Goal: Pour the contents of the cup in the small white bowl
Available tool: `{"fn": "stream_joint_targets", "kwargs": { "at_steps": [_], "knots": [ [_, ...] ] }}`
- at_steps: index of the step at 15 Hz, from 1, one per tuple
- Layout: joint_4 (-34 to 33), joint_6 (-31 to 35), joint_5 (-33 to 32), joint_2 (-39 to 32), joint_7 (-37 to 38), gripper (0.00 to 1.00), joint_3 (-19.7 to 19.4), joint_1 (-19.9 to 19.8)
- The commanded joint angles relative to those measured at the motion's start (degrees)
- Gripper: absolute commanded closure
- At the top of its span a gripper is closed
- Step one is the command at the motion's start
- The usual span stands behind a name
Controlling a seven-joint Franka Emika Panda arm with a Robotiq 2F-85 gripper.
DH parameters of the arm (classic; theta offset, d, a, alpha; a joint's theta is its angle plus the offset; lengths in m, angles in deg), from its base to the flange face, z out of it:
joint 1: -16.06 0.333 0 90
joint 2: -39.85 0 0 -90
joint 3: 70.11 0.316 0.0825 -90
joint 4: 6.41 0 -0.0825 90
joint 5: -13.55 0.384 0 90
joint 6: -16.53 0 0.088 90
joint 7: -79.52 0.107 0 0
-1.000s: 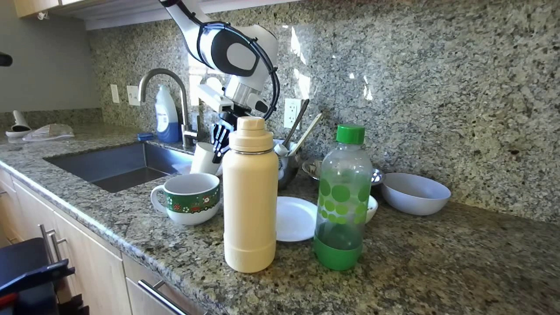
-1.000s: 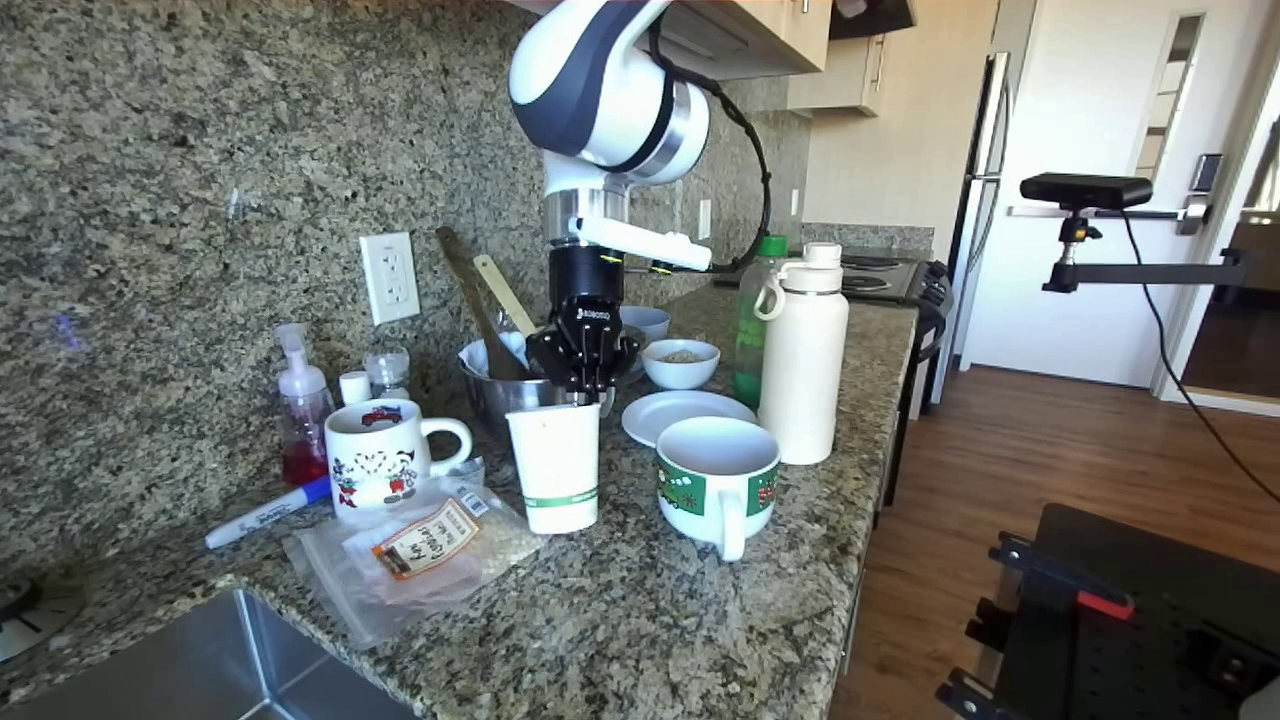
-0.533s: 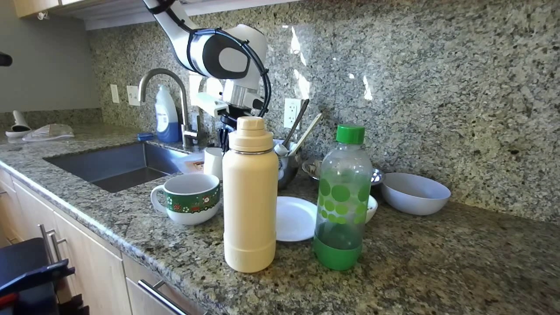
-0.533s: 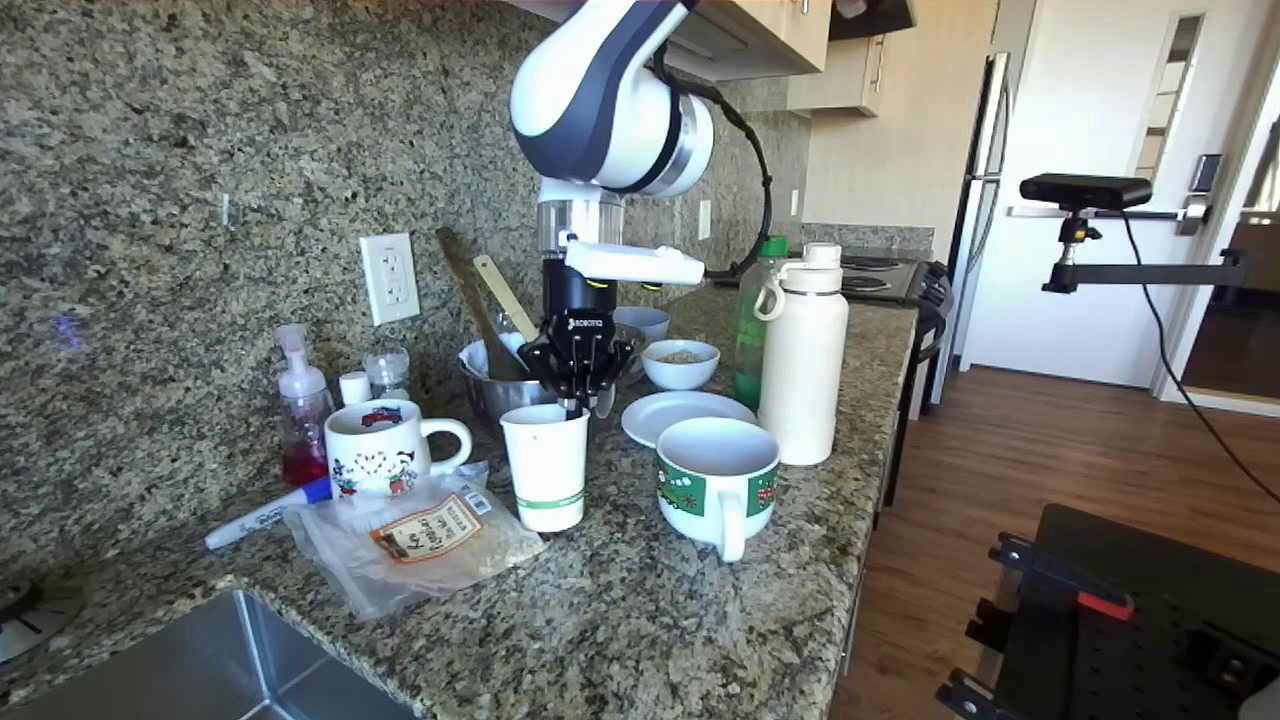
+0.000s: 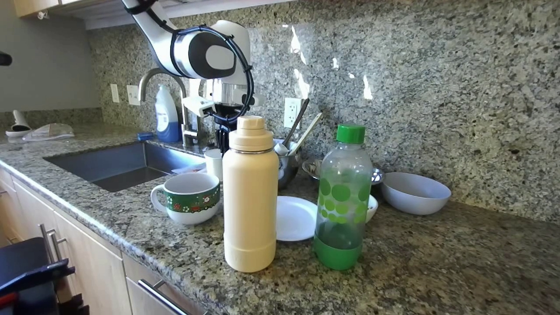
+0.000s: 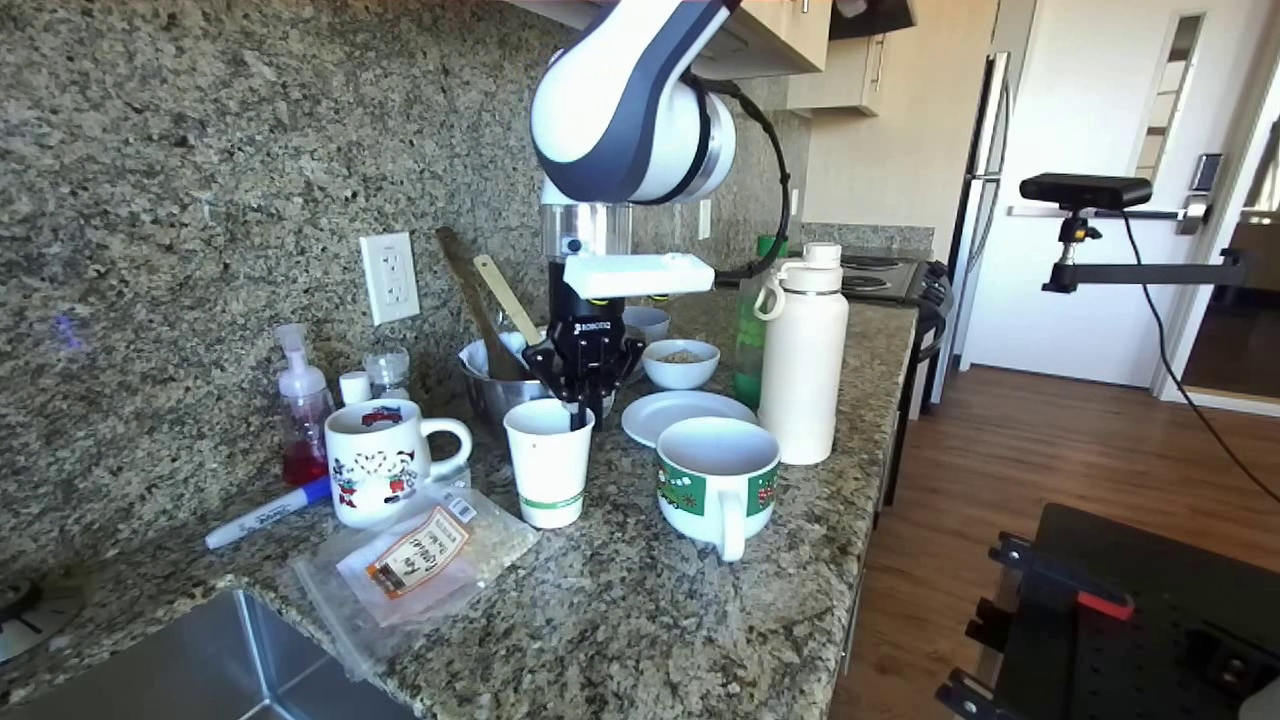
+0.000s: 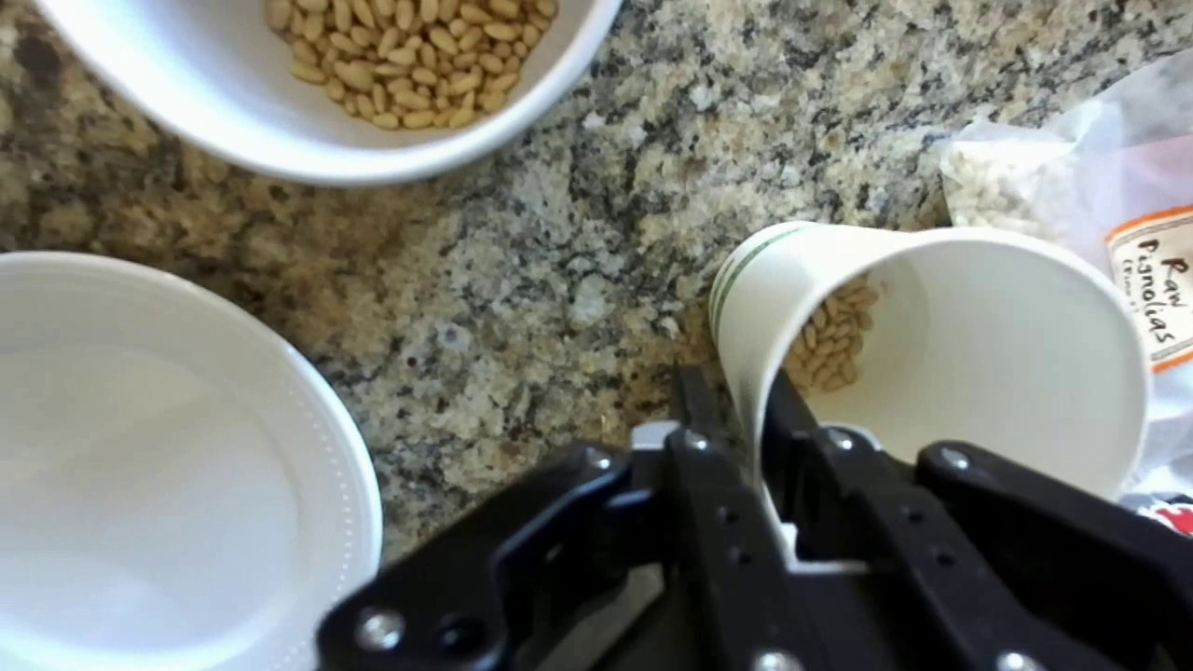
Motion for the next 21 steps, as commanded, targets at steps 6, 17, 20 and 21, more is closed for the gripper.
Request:
{"fn": "stream_joint_targets", "kwargs": {
  "at_steps": [6,17,20,21],
  "knots": [
    [2.9,1.0,-0.8,3.3,2.5,0.14,-0.4,0.2],
    [-4.5,-6.8,10.1,8.3,-7.9,0.0,-2.6,-9.0],
    [-8.8,-12.5,7.9,6.6,-6.5,0.0,-4.5,-10.2],
    [-10.2,-14.7,6.6,6.1,-6.0,0.0,-5.1,-10.4]
  ]
}}
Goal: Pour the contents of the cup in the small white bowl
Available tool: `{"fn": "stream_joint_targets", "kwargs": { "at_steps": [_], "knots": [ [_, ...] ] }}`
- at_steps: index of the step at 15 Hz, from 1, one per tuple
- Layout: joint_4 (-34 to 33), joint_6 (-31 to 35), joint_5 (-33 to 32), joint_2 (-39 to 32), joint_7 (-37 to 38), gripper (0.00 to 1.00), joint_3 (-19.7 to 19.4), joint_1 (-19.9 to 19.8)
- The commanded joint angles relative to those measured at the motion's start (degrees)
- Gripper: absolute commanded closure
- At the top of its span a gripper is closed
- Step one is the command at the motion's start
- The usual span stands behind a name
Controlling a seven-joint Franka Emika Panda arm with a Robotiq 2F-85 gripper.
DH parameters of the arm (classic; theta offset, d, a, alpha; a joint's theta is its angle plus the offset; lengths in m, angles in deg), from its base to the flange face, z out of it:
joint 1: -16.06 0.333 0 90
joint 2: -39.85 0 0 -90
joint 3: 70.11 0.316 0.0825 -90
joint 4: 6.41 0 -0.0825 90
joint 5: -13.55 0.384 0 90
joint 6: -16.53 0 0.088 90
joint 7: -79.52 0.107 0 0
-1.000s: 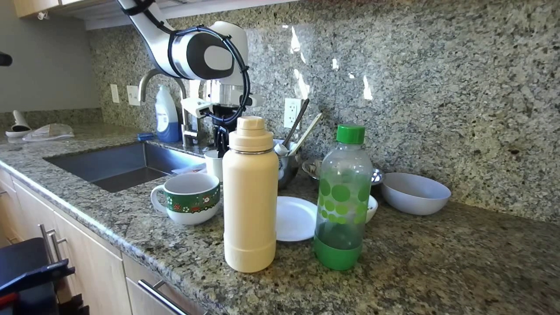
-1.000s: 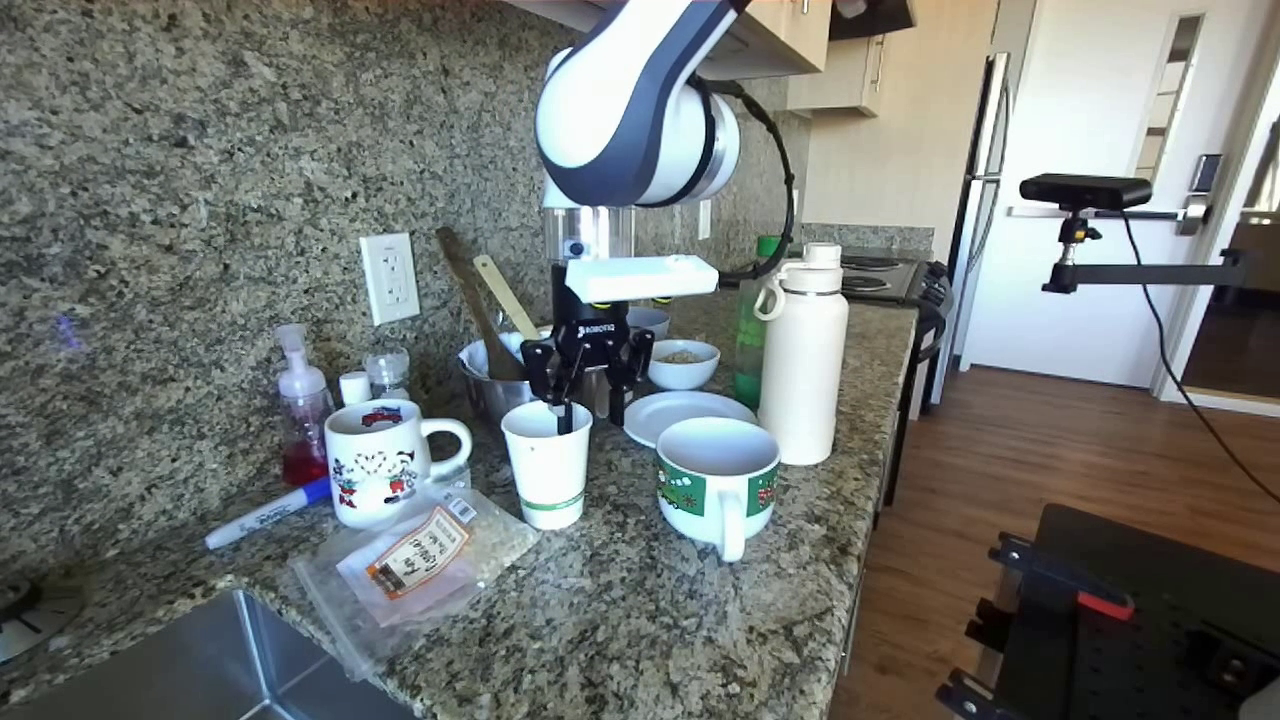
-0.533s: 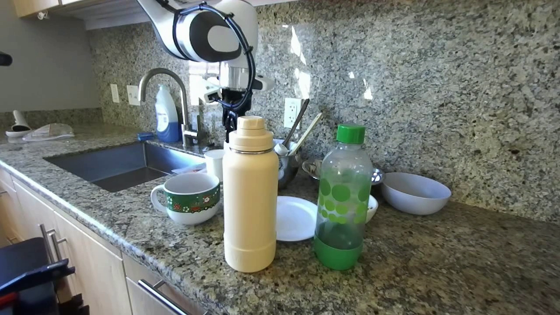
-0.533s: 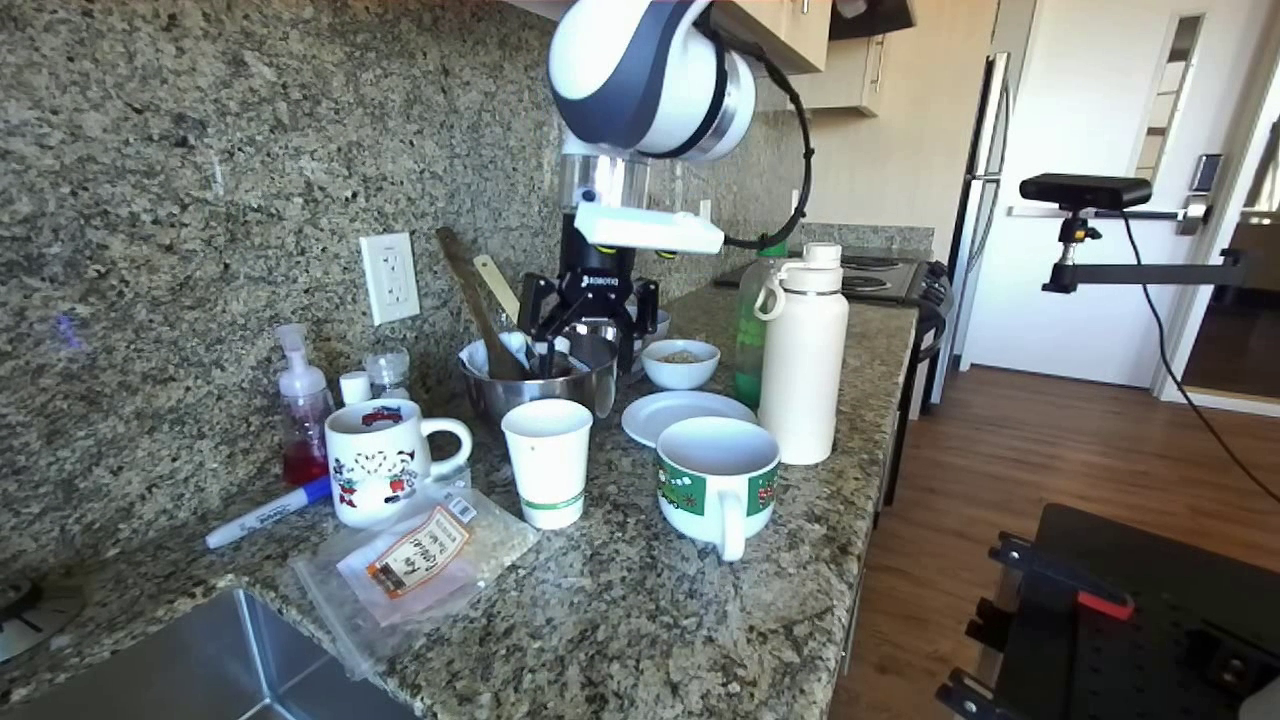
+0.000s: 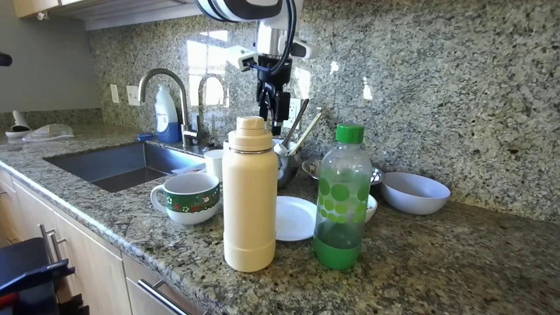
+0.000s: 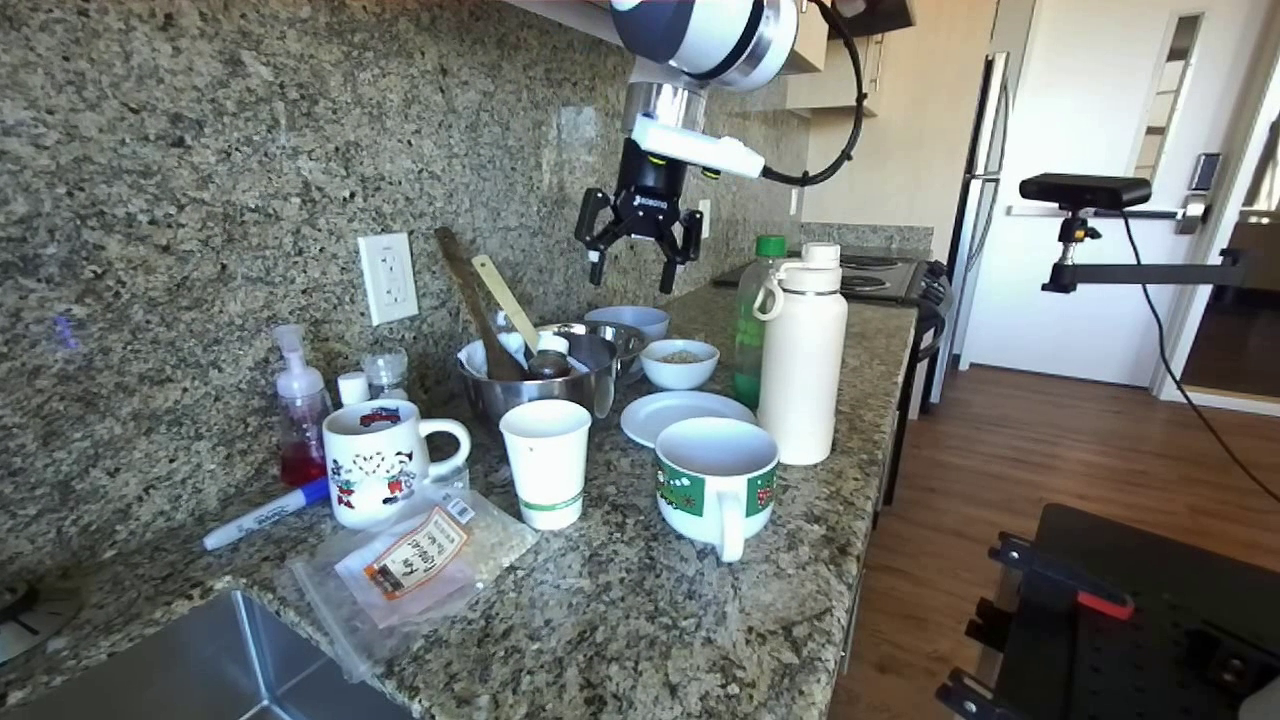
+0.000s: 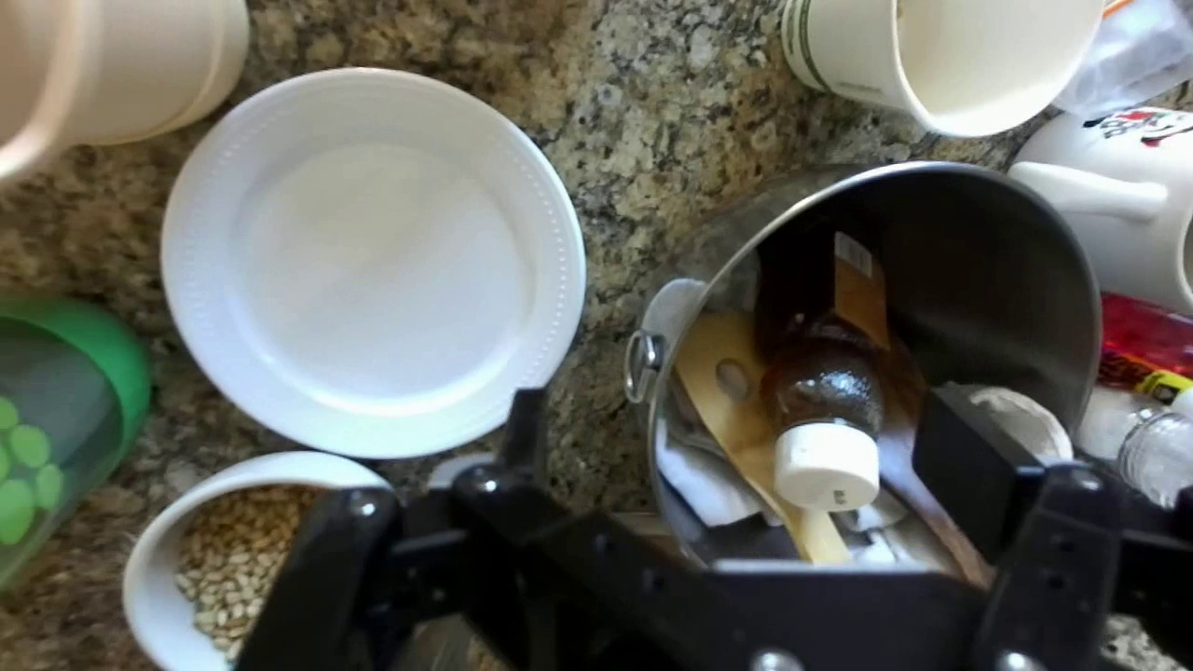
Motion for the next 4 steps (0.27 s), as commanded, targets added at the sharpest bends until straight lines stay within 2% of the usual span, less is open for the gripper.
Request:
{"fn": "stream_joint_targets", "kwargs": {
  "at_steps": [1,4],
  "knots": [
    [-1.1,-1.9,-0.6,-0.2,0.0,0.0,-0.6,-0.3],
    [-1.5,-2.4,-0.7,-0.5,0.0,0.0,-0.8,-0.4]
  ]
}}
